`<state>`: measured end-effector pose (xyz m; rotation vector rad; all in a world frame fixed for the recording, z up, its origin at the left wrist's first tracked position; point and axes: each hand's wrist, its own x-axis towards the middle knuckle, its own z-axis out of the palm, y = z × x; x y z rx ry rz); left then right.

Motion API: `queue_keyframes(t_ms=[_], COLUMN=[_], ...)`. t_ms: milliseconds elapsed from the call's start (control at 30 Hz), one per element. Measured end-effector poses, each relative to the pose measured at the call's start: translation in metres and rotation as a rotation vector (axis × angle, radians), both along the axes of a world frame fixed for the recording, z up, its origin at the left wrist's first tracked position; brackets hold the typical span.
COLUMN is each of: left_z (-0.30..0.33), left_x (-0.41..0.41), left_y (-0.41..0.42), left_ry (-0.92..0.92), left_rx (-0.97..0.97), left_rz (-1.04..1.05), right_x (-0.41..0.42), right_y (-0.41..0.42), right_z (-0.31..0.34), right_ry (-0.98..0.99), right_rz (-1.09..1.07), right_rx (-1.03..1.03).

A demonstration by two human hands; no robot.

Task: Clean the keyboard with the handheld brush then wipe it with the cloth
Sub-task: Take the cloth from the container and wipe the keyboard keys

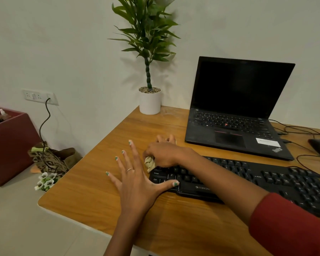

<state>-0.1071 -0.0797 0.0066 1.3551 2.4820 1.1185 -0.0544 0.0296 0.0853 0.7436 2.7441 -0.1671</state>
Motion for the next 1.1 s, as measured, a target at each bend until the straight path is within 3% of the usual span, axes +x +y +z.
queue_keyframes(t_ms=[67, 233, 433, 633, 833, 967, 1100], left_z=[0.0, 0.0, 0.0, 0.0, -0.001, -0.001, -0.002], left_x=[0.0, -0.001, -0.001, 0.0, -0.001, -0.002, -0.002], left_y=[0.001, 0.001, 0.0, 0.001, 0.001, 0.002, 0.001], left_ry=[-0.002, -0.008, -0.009, -0.002, -0.006, -0.001, 0.008], left_rx=[0.004, 0.015, 0.011, 0.002, -0.007, -0.017, -0.02], left_rz=[0.0, 0.005, 0.0, 0.008, 0.003, 0.005, 0.007], right_x=[-0.001, 0.004, 0.004, 0.011, 0.011, 0.015, 0.027], right_y=[-0.003, -0.011, -0.007, -0.01, 0.007, 0.006, 0.042], right_z=[-0.006, -0.002, -0.012, -0.016, -0.02, -0.026, -0.027], right_ry=[0.01, -0.008, 0.102, 0.099, 0.201, 0.216, 0.327], right_rz=[0.01, 0.091, 0.049, 0.1, 0.036, 0.077, -0.08], right_rx=[0.034, -0.107, 0.089, -0.049, 0.141, -0.014, -0.089])
